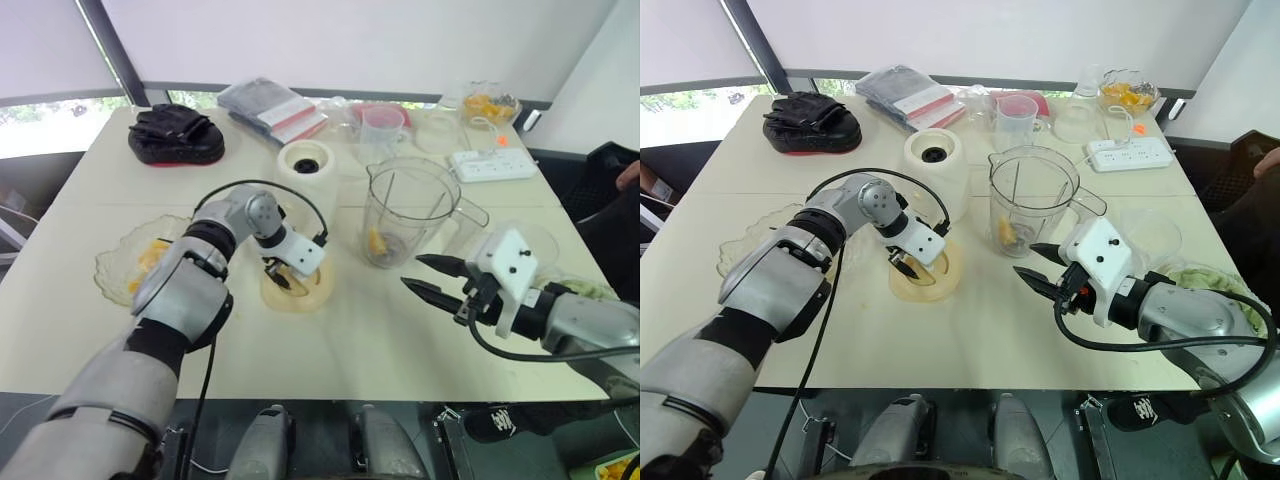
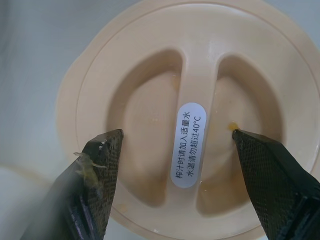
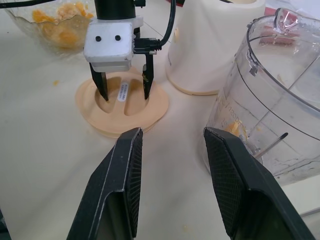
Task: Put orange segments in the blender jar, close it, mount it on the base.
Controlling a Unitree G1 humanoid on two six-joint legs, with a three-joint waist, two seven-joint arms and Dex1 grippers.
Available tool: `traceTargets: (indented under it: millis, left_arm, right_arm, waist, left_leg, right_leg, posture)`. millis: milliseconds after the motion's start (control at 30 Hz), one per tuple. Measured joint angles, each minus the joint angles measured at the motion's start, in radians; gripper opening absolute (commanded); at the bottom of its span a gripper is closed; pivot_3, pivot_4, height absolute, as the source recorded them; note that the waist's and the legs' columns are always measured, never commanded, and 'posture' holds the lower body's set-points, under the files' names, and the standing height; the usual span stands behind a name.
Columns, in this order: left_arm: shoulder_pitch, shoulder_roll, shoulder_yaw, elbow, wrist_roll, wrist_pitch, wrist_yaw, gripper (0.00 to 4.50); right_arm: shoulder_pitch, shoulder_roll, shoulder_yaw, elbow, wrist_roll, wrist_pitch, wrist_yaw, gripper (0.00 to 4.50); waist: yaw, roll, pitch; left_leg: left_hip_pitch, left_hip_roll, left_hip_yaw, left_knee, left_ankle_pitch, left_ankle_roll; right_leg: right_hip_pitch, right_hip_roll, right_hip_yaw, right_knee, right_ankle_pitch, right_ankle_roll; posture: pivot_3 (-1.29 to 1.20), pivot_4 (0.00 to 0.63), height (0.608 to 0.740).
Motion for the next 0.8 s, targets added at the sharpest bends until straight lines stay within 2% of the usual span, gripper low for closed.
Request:
traceTargets:
  millis: [200,600,633,667,800]
  left_arm:
    - [-0.030,0.000,-0.002,0.000,0.003,-0.001,-0.013,3.65]
    - [-0.067,-0.020,-0.039,-0.001,0.033,0.027,0.027,3.65]
    - [-0.067,-0.020,-0.039,-0.001,0.034,0.031,0.033,4.17]
    - [-0.068,-0.020,-0.038,-0.001,0.034,0.040,0.038,4.48]
    - [-0.076,-0.026,-0.036,-0.001,0.033,0.066,0.052,4.48]
  right_arm:
    - [-0.013,-0.007,0.001,0.016,0.000,0.000,0.031,2.01]
    - [-0.146,-0.097,0.036,0.131,-0.002,0.000,0.182,2.01]
    - [-0.151,-0.101,0.037,0.135,-0.003,0.000,0.190,2.01]
    - [-0.159,-0.103,0.039,0.141,-0.003,0.000,0.199,2.01]
    - [-0.177,-0.108,0.043,0.161,-0.012,-0.001,0.223,2.01]
  waist:
    - [-0.001,0.000,0.000]
    - [-0.001,0.000,0.000]
    - [-0.001,0.000,0.000]
    - [-0.001,0.000,0.000]
    - [0.001,0.000,0.000]
  left_leg:
    - [0.000,0.000,0.000,0.000,0.000,0.000]
    - [0.000,0.000,0.000,0.000,0.000,0.000]
    - [0.000,0.000,0.000,0.000,0.000,0.000]
    - [0.000,0.000,0.000,0.000,0.000,0.000]
    - [0.000,0.000,0.000,0.001,0.000,0.000]
  right_leg:
    - [0.000,0.000,0.000,0.000,0.000,0.000]
    - [-0.001,0.000,0.000,0.001,0.000,0.000]
    - [-0.001,0.000,0.000,0.001,0.000,0.000]
    - [-0.001,0.000,0.000,0.001,0.000,0.000]
    - [-0.001,0.000,0.000,0.001,0.000,0.000]
  posture:
    - [0.00,0.150,0.740]
    - [0.00,0.150,0.740]
    - [0.00,0.150,0.740]
    - [0.00,0.150,0.740]
    - [0.00,0.150,0.740]
